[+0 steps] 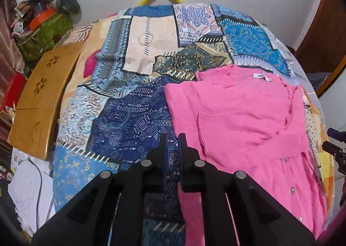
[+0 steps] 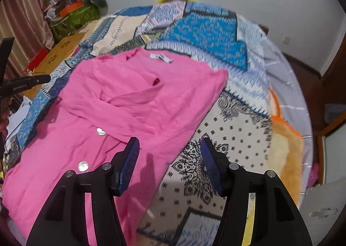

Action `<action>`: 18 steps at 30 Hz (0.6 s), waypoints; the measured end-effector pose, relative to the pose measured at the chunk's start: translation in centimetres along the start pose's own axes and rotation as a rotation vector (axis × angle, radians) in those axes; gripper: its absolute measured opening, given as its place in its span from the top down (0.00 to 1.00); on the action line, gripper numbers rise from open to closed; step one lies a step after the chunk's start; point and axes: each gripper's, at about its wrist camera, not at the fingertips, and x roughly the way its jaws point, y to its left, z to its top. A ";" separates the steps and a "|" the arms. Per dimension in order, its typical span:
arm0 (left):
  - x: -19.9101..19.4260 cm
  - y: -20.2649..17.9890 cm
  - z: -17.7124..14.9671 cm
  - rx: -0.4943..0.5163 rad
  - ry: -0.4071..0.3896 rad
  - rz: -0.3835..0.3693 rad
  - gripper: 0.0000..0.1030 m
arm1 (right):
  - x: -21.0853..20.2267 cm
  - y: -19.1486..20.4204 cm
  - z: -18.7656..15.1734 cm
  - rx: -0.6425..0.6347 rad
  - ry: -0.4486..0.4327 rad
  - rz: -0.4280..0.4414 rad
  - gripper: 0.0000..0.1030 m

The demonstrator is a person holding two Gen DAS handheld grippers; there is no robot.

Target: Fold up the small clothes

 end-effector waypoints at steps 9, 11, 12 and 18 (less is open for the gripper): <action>-5.7 0.3 -1.8 0.018 -0.044 -0.030 0.49 | -4.9 2.3 -1.2 -0.031 -0.055 -0.026 0.36; -6.6 0.4 -2.4 0.025 -0.049 -0.031 0.40 | -5.6 3.1 -1.9 -0.036 -0.062 -0.038 0.30; -7.1 0.5 -2.7 0.029 -0.052 -0.033 0.34 | -5.8 3.3 -2.2 -0.037 -0.064 -0.037 0.28; -7.9 0.7 -5.3 0.049 -0.024 -0.026 0.21 | -5.9 4.1 -4.1 -0.008 -0.045 -0.014 0.21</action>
